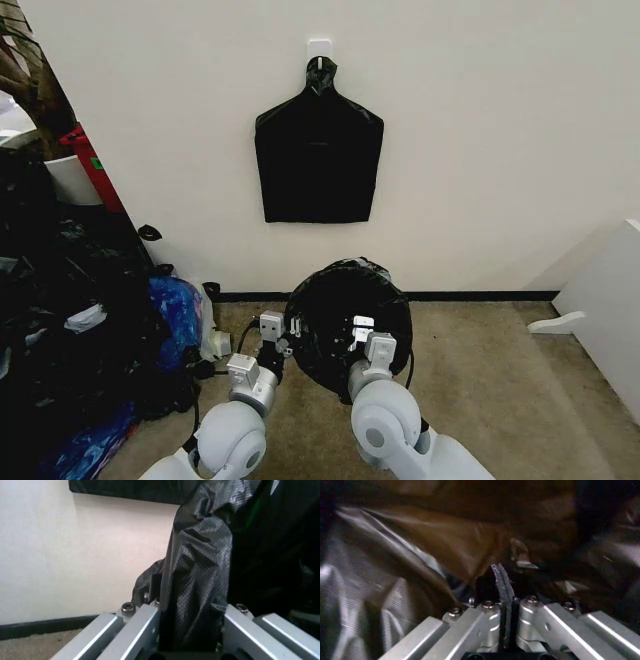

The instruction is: Place the garbage bag over the trash bin.

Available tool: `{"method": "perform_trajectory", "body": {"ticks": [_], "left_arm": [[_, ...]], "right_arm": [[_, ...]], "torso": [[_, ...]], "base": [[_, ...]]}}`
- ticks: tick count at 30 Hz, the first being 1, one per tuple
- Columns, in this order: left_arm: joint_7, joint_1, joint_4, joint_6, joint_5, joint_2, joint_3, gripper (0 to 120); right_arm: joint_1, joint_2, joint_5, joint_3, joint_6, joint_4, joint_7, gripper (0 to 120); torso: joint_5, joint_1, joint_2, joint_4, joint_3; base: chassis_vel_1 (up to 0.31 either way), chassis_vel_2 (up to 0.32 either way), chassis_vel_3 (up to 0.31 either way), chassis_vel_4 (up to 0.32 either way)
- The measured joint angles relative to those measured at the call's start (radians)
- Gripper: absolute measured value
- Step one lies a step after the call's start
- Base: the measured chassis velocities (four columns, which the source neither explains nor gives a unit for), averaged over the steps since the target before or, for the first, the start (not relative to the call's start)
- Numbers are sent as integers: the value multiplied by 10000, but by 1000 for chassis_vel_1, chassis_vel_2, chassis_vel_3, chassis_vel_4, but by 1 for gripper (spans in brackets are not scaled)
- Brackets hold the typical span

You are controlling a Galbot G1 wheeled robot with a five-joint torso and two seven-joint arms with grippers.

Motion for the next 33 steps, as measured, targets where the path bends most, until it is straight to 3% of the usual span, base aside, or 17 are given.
{"method": "perform_trajectory", "body": {"ticks": [10,24,33], "left_arm": [[71,112,-98,-73,173,49,13,0],[144,294,-506,-148,313,198,-41,0],[267,293,-583,-207,390,261,228,0]], "right_arm": [[391,464,-477,-116,142,-750,-11,0],[901,617,-638,387,323,-2356,88,0],[912,662,-730,792,361,-2634,91,0]], "torso": [[-1,0,0,1,1],[1,0,0,1,2],[0,0,0,0,2]], "base": [[0,0,0,0],[0,0,0,0],[0,0,0,0]]}}
